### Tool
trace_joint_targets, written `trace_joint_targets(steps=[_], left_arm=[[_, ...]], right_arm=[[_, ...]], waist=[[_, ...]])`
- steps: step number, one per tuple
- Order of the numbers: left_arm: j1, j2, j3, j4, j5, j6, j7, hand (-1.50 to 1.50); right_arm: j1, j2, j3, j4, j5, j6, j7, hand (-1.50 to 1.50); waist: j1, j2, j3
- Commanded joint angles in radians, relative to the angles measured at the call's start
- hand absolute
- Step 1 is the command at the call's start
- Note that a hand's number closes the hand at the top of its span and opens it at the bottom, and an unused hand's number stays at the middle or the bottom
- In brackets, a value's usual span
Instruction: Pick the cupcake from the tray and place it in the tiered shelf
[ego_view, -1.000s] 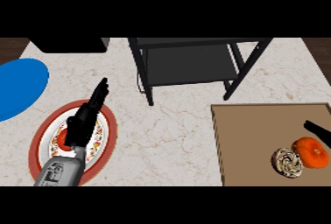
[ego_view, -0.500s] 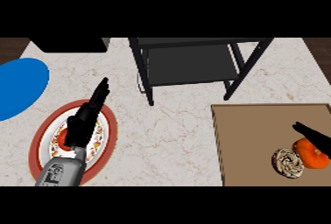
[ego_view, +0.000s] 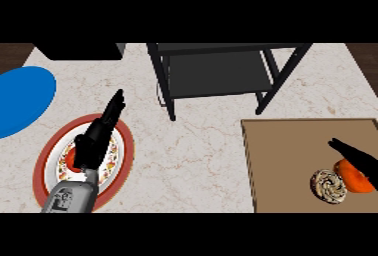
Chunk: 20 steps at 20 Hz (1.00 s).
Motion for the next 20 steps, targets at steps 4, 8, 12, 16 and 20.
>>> trace_joint_targets(steps=[4,8,12,16,20], left_arm=[[-0.014,0.016,0.033,-0.013,0.005,-0.045,0.032,0.0],[-0.011,-0.015,0.029,0.039,-0.037,-0.005,-0.015,0.0],[-0.011,0.016,0.059,-0.014,0.0,-0.061,0.021,0.0],[0.012,-0.002,0.059,0.005,-0.018,-0.048,-0.028,0.0],[0.027,-0.038,0.015,-0.065,-0.046,-0.024,0.041,0.0]], right_arm=[[-0.067,0.062,0.025,0.12,0.094,-0.032,-0.023,-1.5],[0.047,0.058,0.001,0.054,0.114,-0.049,-0.104,-1.5],[-0.072,0.042,-0.011,0.218,0.138,-0.05,-0.143,-1.5],[-0.037,0.058,-0.006,0.236,0.174,-0.084,-0.192,-1.5],[0.007,0.095,0.038,0.116,0.194,-0.034,-0.129,1.5]], waist=[[0.002,0.0,0.0],[-0.003,0.0,0.0],[0.002,0.0,0.0],[0.001,0.0,0.0],[-0.001,-0.001,0.0]])
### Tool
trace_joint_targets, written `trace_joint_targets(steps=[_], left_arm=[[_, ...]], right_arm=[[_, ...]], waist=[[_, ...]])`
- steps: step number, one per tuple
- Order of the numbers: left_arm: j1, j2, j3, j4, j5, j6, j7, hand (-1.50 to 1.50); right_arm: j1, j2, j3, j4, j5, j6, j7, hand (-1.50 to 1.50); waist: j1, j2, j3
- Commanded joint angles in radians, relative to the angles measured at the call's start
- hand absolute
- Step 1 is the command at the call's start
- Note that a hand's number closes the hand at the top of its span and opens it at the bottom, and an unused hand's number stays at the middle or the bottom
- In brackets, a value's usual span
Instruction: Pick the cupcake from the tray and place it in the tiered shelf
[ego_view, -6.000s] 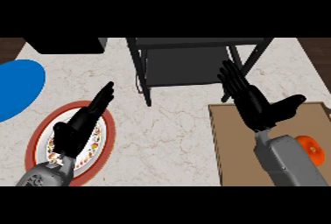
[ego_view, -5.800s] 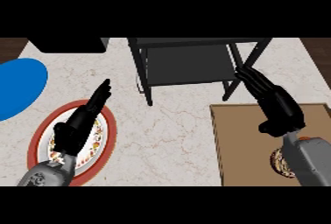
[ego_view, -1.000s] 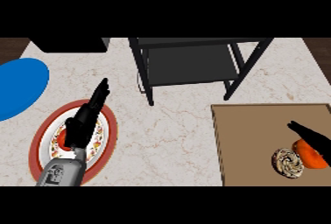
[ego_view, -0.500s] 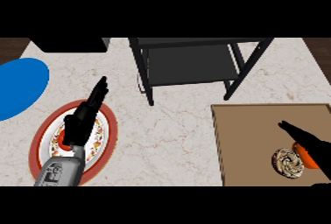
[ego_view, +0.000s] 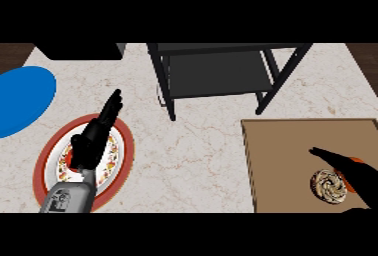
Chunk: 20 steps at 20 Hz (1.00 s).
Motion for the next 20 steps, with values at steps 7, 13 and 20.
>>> trace_joint_targets(steps=[7,13,20], left_arm=[[0.013,0.043,0.041,-0.075,0.037,-0.061,0.057,0.0],[-0.037,0.004,0.022,0.046,-0.018,-0.01,-0.01,0.0],[-0.042,-0.007,-0.005,0.028,-0.009,-0.035,-0.001,0.0]], right_arm=[[0.055,-0.041,0.035,0.012,0.112,-0.092,-0.144,1.5],[-0.02,0.239,0.261,-0.155,0.234,-0.068,0.185,1.5],[-0.073,0.357,0.599,-0.091,0.287,-0.249,0.537,1.5]], waist=[[0.0,-0.001,0.0],[0.005,0.0,-0.003],[0.059,-0.003,-0.003]])
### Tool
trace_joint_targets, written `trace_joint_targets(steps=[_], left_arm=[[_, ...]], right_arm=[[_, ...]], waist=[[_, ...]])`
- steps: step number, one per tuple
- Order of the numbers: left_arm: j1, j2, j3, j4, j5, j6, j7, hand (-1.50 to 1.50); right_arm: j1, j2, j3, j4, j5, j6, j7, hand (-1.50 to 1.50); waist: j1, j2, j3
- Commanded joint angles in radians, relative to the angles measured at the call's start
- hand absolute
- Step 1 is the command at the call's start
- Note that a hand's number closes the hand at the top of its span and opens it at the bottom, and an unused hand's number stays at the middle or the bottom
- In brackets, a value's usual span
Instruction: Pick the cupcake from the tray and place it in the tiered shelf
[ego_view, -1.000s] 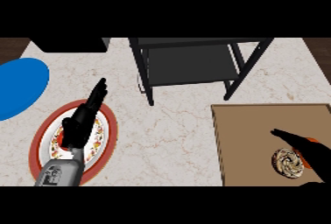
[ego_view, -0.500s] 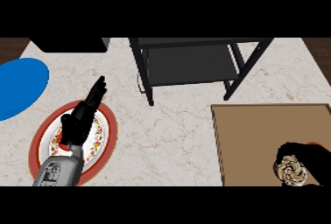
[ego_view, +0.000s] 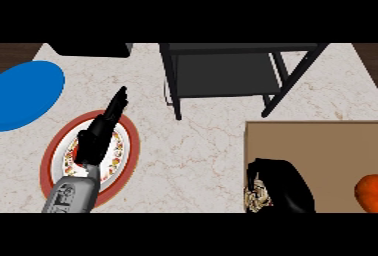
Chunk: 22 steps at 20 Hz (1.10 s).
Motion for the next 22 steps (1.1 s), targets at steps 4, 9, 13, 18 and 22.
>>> trace_joint_targets(steps=[4,9,13,18,22], left_arm=[[0.009,-0.005,-0.008,0.011,-0.004,-0.002,-0.01,0.0],[0.006,0.005,-0.005,0.009,0.011,-0.025,-0.001,0.0],[-0.015,-0.025,-0.024,0.026,-0.016,0.008,0.005,0.0],[-0.024,-0.007,0.01,0.036,0.004,0.002,0.009,0.0],[0.013,-0.014,-0.009,0.005,-0.004,0.005,-0.009,0.0]], right_arm=[[-0.078,0.058,0.327,-0.026,-0.08,-0.279,0.362,1.5],[-0.194,0.059,0.501,-0.07,-0.107,-0.548,0.561,1.5],[-0.346,0.059,0.622,-0.07,-0.017,-0.672,0.778,1.5],[-0.539,0.059,0.611,-0.106,0.108,-0.647,1.014,1.5],[-0.67,0.059,0.559,-0.082,0.171,-0.598,1.107,1.5]], waist=[[0.021,-0.002,0.005],[0.025,-0.006,0.003],[0.007,-0.007,0.001],[-0.011,-0.016,-0.002],[-0.003,-0.019,-0.001]])
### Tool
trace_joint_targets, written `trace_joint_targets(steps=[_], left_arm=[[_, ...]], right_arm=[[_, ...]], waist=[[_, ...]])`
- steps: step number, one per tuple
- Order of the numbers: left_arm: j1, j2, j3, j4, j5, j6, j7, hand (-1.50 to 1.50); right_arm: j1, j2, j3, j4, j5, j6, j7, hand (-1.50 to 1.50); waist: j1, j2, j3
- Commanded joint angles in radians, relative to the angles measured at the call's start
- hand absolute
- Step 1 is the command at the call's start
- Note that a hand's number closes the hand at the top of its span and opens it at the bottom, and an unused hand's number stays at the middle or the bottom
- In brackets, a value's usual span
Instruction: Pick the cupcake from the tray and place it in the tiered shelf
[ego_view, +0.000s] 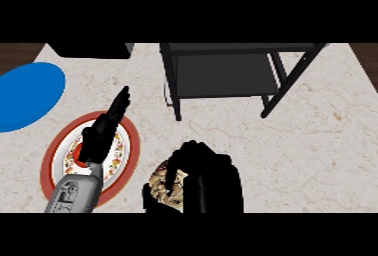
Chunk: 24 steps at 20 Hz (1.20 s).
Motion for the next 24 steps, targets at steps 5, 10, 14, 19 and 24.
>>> trace_joint_targets(steps=[5,10,14,19,24], left_arm=[[0.028,-0.002,-0.016,-0.007,-0.017,0.004,-0.014,0.0],[0.04,-0.027,-0.024,-0.002,-0.012,0.013,-0.026,0.0],[0.013,-0.008,-0.012,0.017,-0.014,0.005,-0.028,0.0],[0.015,-0.004,-0.006,-0.001,-0.011,0.005,-0.009,0.0],[0.019,-0.027,-0.018,0.027,-0.028,0.027,-0.046,0.0]], right_arm=[[-0.286,0.009,-0.095,0.01,0.093,0.074,0.328,1.5],[-0.457,0.009,-0.209,0.112,0.074,0.144,0.352,1.5],[-0.589,0.009,-0.274,0.2,0.044,0.148,0.352,1.5],[-0.736,0.009,-0.382,0.291,0.05,0.188,0.352,1.5],[-0.817,0.009,-0.432,0.347,0.048,0.222,0.337,1.5]], waist=[[-0.002,-0.004,0.0],[0.007,0.002,0.0],[0.008,0.007,0.0],[0.003,0.005,0.002],[-0.018,0.008,0.003]])
